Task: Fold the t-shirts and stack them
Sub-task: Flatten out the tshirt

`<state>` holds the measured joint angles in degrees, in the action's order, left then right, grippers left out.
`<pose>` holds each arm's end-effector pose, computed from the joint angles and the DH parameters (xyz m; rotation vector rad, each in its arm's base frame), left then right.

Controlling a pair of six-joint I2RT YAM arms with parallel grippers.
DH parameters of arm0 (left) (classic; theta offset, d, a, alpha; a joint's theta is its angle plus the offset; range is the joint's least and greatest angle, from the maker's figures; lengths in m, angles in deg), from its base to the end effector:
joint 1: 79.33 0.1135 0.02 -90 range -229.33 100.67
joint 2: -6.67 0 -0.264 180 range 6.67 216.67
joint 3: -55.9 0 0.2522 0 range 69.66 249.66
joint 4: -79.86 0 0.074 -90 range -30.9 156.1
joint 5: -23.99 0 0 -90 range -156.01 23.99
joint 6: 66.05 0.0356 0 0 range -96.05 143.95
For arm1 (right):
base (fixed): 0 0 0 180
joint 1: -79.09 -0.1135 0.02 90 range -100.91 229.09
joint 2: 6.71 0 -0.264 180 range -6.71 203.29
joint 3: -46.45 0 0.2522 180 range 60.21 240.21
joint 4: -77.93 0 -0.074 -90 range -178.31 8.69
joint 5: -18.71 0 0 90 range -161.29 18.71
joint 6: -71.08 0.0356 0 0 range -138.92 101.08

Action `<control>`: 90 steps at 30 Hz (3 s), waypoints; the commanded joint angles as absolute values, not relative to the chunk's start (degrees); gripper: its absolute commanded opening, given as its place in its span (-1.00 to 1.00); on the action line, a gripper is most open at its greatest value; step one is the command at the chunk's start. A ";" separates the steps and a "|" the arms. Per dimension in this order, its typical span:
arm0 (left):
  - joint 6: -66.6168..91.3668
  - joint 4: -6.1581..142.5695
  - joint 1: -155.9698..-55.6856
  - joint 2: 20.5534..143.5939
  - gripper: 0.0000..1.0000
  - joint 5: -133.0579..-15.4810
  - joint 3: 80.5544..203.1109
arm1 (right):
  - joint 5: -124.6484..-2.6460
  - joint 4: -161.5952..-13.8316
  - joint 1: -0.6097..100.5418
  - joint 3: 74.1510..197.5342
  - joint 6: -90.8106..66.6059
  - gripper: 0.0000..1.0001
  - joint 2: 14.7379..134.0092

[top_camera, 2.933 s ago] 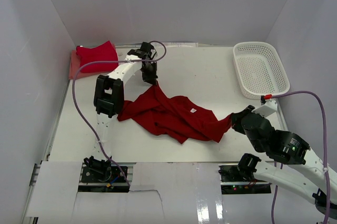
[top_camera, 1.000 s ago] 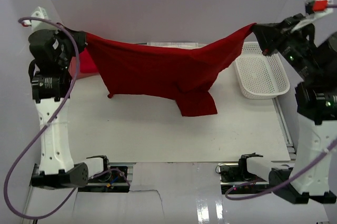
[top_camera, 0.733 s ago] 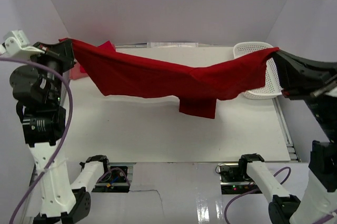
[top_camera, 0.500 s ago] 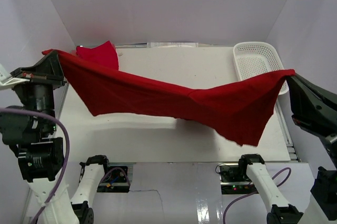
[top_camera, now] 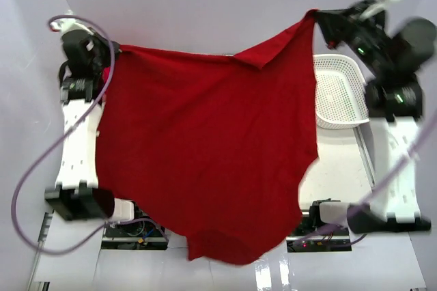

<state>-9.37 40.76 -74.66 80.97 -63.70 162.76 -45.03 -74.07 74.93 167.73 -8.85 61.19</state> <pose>0.2690 0.0234 0.4909 -0.5809 1.5938 -0.3412 0.1652 0.0278 0.6059 -0.3535 1.1356 0.4768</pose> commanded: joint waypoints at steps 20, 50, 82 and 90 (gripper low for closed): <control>-13.22 43.43 -74.05 111.54 -1.00 -74.54 193.09 | -35.25 -87.61 82.87 189.10 9.13 -0.85 90.52; -7.59 30.84 -80.73 77.08 -1.00 -81.04 147.17 | -43.43 -55.33 80.24 130.66 -0.02 -0.85 40.49; -3.90 40.60 -80.73 72.49 -1.00 -69.78 171.54 | -45.79 -65.89 80.24 178.43 -7.05 -0.85 53.84; -6.63 46.59 -80.73 89.41 -1.00 -71.54 166.95 | -46.51 -73.01 80.32 170.05 -5.12 -0.85 65.78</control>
<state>-5.17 43.82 -80.89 84.77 -70.61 165.87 -45.07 -68.06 80.20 168.59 -6.27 62.42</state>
